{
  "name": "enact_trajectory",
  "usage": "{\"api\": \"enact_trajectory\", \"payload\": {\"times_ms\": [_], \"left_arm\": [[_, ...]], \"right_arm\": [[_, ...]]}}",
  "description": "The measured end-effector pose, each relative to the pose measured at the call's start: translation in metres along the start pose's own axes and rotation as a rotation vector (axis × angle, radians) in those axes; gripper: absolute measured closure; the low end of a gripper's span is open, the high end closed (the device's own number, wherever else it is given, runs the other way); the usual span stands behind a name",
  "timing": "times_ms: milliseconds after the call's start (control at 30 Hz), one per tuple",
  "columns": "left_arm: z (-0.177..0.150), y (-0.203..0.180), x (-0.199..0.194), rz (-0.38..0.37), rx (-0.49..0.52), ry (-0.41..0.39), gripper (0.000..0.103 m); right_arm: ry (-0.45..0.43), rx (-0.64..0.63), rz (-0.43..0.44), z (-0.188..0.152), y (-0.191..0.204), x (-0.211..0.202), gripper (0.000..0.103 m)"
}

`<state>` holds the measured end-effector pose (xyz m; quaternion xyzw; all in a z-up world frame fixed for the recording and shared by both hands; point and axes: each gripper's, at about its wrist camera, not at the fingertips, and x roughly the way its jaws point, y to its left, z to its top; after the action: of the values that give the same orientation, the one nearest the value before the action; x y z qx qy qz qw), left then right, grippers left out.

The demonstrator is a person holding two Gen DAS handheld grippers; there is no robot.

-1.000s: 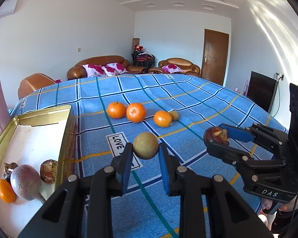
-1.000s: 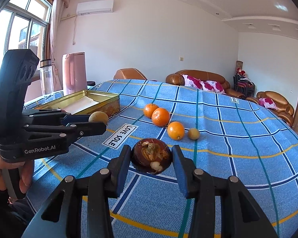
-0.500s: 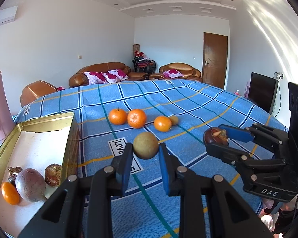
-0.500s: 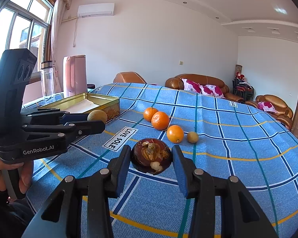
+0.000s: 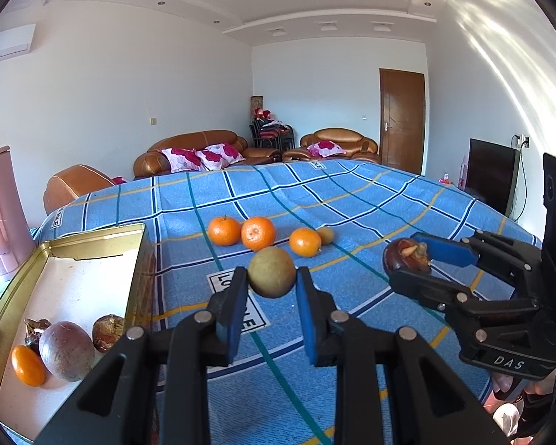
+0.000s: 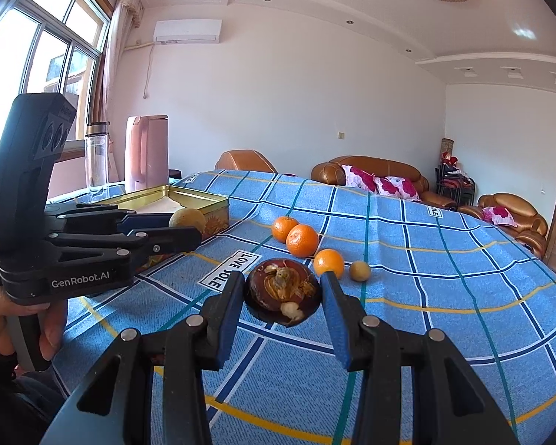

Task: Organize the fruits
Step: 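Carry the round fruit with the left tool while the right tool carries the mangosteen toward the tray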

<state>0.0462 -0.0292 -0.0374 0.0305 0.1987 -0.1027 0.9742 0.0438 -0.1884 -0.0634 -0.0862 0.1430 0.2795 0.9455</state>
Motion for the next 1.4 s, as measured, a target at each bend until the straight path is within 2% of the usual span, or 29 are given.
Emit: {"api": "enact_trajectory", "payload": {"times_ms": [1033, 1400], "left_arm": [[-0.002, -0.007, -0.027, 0.036, 0.030, -0.130, 0.075], [-0.001, -0.003, -0.031, 0.039, 0.019, -0.140, 0.075]], "right_arm": [[-0.091, 0.000, -0.034, -0.006, 0.002, -0.014, 0.059], [-0.088, 0.005, -0.042, -0.004, 0.002, -0.013, 0.059]]}}
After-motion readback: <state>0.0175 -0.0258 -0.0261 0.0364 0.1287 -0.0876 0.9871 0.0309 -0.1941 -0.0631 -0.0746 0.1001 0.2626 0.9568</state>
